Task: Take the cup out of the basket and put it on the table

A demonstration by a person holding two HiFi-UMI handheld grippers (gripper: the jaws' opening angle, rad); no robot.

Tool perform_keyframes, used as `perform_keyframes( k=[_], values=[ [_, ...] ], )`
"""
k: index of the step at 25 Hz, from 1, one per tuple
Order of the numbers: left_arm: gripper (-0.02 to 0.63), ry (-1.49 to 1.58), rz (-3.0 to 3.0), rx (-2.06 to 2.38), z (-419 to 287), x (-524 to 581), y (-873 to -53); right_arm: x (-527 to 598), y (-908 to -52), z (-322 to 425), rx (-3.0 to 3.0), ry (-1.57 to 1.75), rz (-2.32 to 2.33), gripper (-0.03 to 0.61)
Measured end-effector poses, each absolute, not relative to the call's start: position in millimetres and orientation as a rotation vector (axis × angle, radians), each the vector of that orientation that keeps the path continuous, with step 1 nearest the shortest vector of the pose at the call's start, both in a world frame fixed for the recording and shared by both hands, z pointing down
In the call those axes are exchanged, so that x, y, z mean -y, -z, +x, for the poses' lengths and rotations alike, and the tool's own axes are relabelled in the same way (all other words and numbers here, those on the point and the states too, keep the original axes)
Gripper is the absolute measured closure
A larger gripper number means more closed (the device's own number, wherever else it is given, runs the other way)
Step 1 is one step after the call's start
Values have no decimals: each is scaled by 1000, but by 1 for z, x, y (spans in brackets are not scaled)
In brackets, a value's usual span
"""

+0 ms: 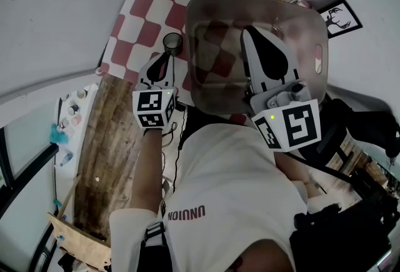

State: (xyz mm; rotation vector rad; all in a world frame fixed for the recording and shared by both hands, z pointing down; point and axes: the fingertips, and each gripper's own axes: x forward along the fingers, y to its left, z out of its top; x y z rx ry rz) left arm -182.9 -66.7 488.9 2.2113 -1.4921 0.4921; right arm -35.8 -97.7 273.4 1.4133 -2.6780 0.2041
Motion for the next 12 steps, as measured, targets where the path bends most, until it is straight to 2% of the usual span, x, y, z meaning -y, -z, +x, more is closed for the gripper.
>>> perform_keyframes(
  k=[12],
  values=[
    [569,-519,2166,1460,-177,67,-512,99,-273,-34,2668,-198,1414,560]
  ],
)
